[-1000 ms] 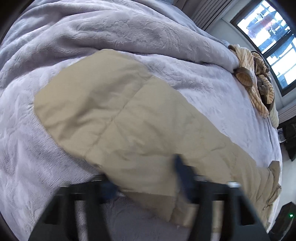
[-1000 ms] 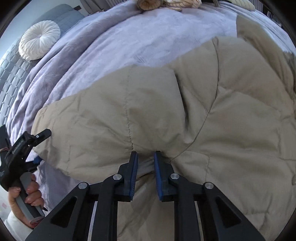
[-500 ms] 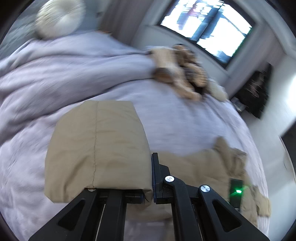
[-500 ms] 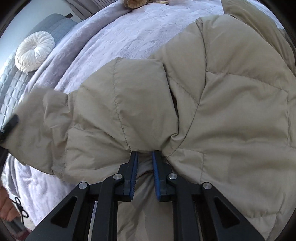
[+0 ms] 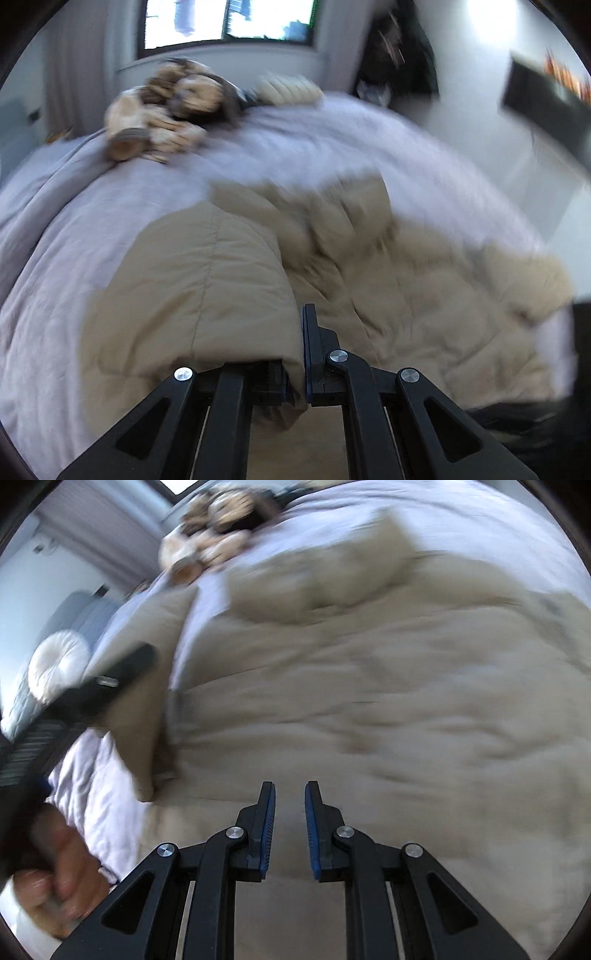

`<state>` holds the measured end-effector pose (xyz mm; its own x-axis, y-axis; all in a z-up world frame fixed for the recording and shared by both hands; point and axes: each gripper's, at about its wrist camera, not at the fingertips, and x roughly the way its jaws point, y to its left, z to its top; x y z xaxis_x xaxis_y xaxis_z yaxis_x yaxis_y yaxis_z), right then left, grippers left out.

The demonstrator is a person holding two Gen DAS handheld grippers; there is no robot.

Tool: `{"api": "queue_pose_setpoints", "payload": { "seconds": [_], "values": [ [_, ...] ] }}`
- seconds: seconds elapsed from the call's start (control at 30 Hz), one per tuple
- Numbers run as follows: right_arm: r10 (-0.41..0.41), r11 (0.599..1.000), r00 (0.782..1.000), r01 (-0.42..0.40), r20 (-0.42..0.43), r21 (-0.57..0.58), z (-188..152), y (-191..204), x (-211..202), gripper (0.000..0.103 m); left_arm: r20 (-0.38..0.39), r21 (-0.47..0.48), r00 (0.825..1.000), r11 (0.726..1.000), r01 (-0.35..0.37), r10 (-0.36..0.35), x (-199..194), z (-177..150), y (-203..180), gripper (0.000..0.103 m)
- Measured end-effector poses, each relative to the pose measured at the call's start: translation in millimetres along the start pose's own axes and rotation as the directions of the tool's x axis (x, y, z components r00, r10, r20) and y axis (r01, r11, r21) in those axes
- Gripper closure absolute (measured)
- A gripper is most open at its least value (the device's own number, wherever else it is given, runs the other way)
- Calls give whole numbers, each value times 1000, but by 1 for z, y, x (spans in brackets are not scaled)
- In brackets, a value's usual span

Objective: Fold large clothes

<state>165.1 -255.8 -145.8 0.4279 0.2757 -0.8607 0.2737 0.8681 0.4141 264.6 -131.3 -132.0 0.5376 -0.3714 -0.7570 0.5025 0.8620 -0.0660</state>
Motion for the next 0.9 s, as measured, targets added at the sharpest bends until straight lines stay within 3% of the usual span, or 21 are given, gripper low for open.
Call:
{"api": "queue_pose_setpoints", "payload": {
  "seconds": [0.1,0.2,0.27,0.3,0.33,0.37,0.47,0.6,0.63,0.67,0.73,0.8,0.9],
  "values": [
    [-43,998,999,43,6,40,-4,-47,-24,87,-53,114,996,992,-58,65,22,-22,-34,96],
    [-66,995,998,66,3,79,-7,-80,-37,87,-63,185,995,980,-68,81,28,-32,-43,95],
    [-69,993,998,68,7,97,-9,-93,-44,84,-70,220,993,973,-76,93,27,-37,-47,72],
    [-65,992,998,64,7,107,-7,-98,-44,83,-78,223,994,973,-56,75,25,-38,-49,31],
    [-61,991,998,60,8,116,-6,-103,-44,83,-66,219,996,974,-51,67,20,-40,-50,10],
    [-55,991,998,53,8,122,-6,-105,-44,83,-31,223,997,973,-58,67,12,-42,-51,10],
    [-54,991,999,53,7,122,-3,-105,-41,83,-42,244,995,967,-77,90,9,-36,-45,10],
    [-65,997,998,64,24,47,2,-82,-44,83,-8,134,993,985,-112,115,-22,-39,-4,10],
    [-73,997,997,73,40,-4,6,-67,-46,74,12,85,988,984,-157,157,-35,-43,14,10],
    [-79,994,995,84,63,-67,10,-47,-47,51,20,31,980,980,-198,198,-46,-48,35,10],
    [-66,979,991,86,115,-182,14,-12,-49,20,1,-58,967,966,-253,254,-58,-56,72,10],
    [-58,937,986,108,156,-332,15,31,-46,20,-63,-156,949,936,-315,309,-59,-69,115,10],
    [-145,781,964,249,222,-572,3,100,-16,20,-179,-277,928,888,-366,327,-42,-93,167,10]
  ]
}}
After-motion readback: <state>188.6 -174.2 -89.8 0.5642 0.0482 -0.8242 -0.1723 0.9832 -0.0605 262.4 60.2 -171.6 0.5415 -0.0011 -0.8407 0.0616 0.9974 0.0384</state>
